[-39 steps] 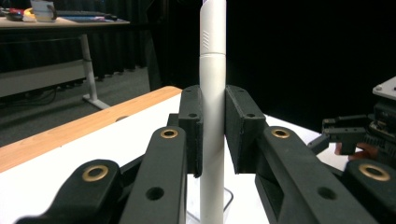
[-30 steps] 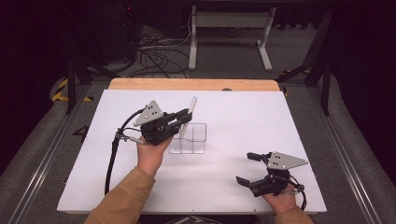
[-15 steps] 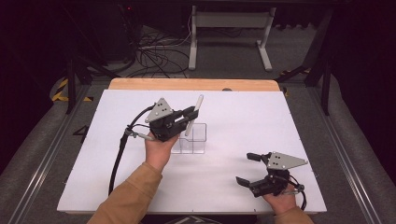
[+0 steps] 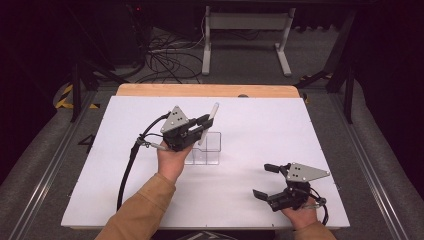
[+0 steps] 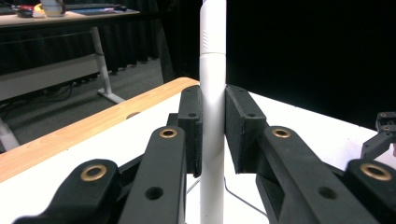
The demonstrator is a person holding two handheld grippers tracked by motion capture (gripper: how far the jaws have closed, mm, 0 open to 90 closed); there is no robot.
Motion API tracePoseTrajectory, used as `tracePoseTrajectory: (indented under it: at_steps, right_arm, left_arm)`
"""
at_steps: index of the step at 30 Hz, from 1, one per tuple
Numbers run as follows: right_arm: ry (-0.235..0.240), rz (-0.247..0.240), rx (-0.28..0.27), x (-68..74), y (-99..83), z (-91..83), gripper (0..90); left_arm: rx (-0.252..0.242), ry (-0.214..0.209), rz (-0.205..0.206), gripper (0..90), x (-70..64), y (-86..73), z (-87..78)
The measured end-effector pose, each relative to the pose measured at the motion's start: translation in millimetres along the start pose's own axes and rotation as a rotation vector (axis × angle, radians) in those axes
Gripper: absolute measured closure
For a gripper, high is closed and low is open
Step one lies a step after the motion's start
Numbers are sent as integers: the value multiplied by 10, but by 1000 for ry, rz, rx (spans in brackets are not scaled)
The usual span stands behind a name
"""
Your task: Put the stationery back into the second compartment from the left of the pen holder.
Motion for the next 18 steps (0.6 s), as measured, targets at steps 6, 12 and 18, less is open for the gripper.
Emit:
tracePoseTrajectory:
  at_steps: [6,12,18]
  right_arm:
    - [2,-2,-1,4,1,0,66]
    - [4,2,0,12,0,7,66]
    - [5,-2,-1,12,1,7,66]
  left_arm:
    - [18,16,-6,778,44,-110,15]
    - [35,22,-30,777,73,-217,5]
    - [48,24,-33,777,79,-290,-13]
Point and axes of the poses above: each handheld gripper's, and its own axes: z roughly forward along the jaws, y roughly out of its top, x roughly to its left, the point moved 10 cm from there along z, roughly forward along the jaws, and after that the axes turned 4 degrees about -x, right-handed, at the moved point
